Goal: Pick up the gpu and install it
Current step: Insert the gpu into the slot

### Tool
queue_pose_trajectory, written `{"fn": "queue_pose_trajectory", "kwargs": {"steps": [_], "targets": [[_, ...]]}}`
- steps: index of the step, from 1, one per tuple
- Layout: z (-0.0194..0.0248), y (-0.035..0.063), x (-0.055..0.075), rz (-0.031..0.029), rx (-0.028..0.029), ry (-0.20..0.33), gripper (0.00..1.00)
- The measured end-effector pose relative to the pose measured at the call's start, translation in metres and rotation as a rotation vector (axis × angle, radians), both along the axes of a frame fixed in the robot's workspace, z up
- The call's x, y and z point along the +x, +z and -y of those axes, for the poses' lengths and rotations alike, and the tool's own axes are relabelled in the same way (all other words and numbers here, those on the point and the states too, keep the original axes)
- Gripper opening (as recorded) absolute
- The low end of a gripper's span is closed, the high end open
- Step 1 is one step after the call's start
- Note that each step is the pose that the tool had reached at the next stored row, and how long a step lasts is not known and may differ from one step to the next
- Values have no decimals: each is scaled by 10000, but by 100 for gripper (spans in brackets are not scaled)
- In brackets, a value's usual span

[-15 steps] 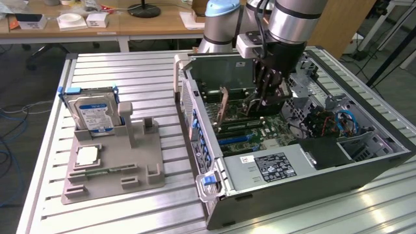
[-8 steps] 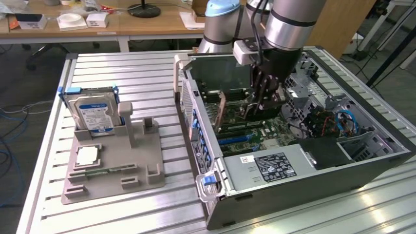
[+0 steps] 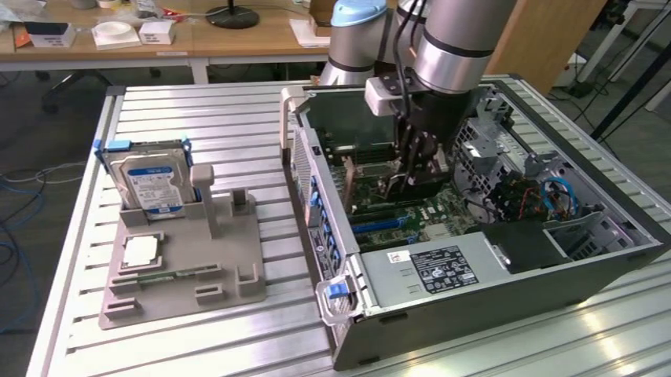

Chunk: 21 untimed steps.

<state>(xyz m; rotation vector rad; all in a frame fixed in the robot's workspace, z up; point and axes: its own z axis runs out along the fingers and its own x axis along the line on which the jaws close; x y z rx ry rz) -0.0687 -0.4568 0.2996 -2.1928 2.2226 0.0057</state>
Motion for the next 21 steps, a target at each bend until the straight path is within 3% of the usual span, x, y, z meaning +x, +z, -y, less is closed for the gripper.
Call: {"fn": "queue_pose_trajectory", "kwargs": {"steps": [15, 21], "targets": [[0, -213, -62, 2, -9, 36, 26], [2, -301, -110, 1, -48, 37, 26]]}}
